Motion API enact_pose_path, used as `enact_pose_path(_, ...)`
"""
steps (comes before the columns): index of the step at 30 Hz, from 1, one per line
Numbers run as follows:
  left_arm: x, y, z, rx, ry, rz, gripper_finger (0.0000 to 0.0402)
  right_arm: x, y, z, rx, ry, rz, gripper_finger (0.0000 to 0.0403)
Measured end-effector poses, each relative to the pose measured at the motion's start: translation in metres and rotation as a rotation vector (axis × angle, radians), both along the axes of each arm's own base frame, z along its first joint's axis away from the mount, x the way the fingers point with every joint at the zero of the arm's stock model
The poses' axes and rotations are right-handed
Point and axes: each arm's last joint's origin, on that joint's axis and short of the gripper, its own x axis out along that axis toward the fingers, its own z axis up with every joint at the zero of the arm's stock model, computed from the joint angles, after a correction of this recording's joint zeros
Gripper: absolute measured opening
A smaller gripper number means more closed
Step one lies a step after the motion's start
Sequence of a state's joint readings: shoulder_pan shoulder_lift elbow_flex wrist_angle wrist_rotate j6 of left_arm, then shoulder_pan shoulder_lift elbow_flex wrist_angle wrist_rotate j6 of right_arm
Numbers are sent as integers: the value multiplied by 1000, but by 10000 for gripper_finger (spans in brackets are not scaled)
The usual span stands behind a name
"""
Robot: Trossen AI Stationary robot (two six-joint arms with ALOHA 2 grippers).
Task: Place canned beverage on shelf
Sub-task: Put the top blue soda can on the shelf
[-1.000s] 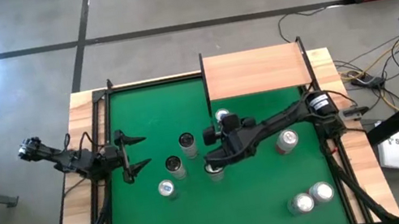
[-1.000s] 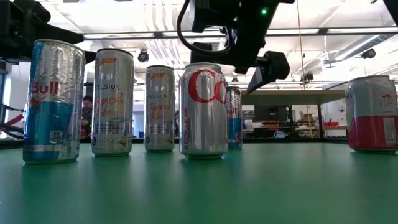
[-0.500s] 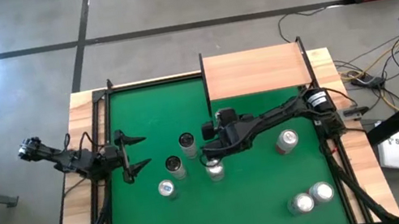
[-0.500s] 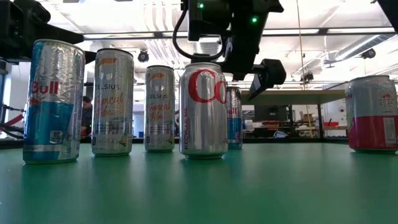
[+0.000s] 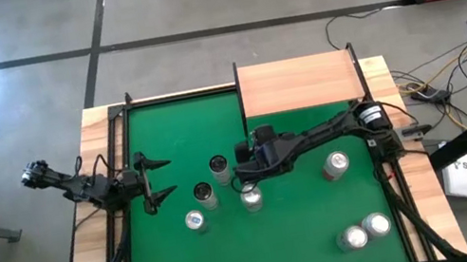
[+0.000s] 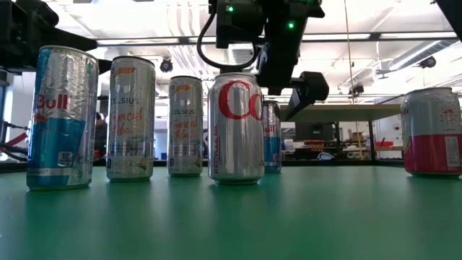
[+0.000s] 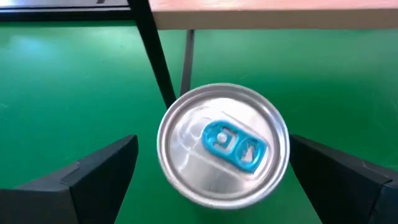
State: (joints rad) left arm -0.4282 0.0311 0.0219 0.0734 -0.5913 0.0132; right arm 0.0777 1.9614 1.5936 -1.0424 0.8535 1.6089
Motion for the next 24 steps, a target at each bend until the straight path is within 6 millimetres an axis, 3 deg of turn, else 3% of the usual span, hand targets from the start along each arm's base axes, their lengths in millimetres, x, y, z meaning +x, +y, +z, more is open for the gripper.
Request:
enact_pose_path(8, 0, 0, 0, 0, 0, 0, 361, -1, -6, -2, 17, 3, -18, 398)
enact_pose_path(12, 0, 0, 0, 0, 0, 0, 361, -1, -7, -2, 26, -9, -33, 379)
enact_pose_path(16, 0, 0, 0, 0, 0, 0, 361, -1, -7, -2, 26, -10, -33, 332)
enact_pose_path(22, 0, 0, 0, 0, 0, 0, 361, -1, -7, -2, 28, -10, -32, 230)
enact_pose_path(24, 0, 0, 0, 0, 0, 0, 361, -1, -7, -2, 32, -9, -32, 222)
